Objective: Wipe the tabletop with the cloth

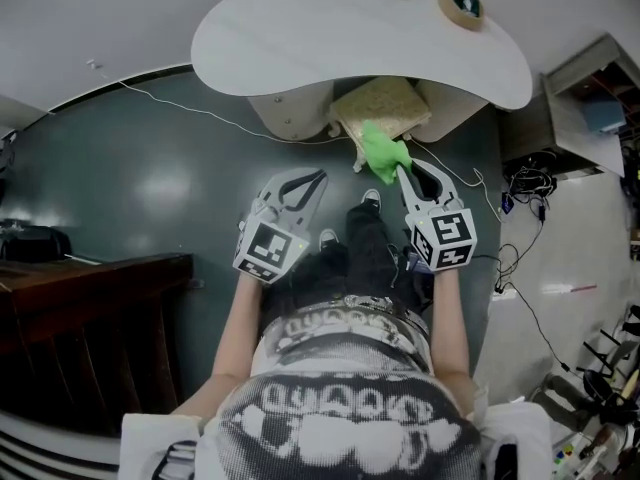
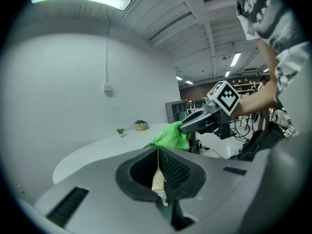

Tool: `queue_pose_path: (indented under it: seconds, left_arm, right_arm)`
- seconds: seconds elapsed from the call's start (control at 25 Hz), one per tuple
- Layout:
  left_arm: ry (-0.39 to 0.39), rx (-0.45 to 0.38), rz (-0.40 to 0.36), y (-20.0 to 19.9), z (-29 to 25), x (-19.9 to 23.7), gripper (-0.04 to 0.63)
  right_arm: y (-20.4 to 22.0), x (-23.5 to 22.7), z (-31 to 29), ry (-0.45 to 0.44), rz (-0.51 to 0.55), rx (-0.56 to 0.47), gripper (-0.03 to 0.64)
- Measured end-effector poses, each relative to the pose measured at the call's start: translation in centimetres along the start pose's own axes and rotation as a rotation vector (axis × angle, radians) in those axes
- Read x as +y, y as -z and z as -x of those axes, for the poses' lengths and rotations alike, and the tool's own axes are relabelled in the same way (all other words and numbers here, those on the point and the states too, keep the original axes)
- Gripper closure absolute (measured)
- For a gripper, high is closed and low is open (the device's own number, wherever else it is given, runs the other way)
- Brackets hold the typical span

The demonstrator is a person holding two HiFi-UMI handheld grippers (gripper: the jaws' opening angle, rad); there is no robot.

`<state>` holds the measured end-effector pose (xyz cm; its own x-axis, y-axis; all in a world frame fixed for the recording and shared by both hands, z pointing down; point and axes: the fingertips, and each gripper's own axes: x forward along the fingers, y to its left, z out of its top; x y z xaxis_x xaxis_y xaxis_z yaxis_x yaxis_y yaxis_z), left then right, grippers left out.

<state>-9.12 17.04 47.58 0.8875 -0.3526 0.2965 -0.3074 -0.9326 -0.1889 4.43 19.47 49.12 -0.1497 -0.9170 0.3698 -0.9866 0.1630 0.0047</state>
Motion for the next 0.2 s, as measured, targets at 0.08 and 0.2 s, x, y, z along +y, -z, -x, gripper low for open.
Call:
queue_pose_path:
  seconds: [0.08,0.2]
  left_arm:
    - [0.002,-0.001,-0.002,0.0,-0.29,-0.06,0.589]
    - [0.002,-0.007,-0.009,-0.19,-0.81,0.01,0.589]
  right_arm:
    - [0.04,-0.31,0.02,0.001,0.002,-0.002,0.558]
    - [-0.04,-0.95,-0.05,0.004,0.007,-0.005,0.558]
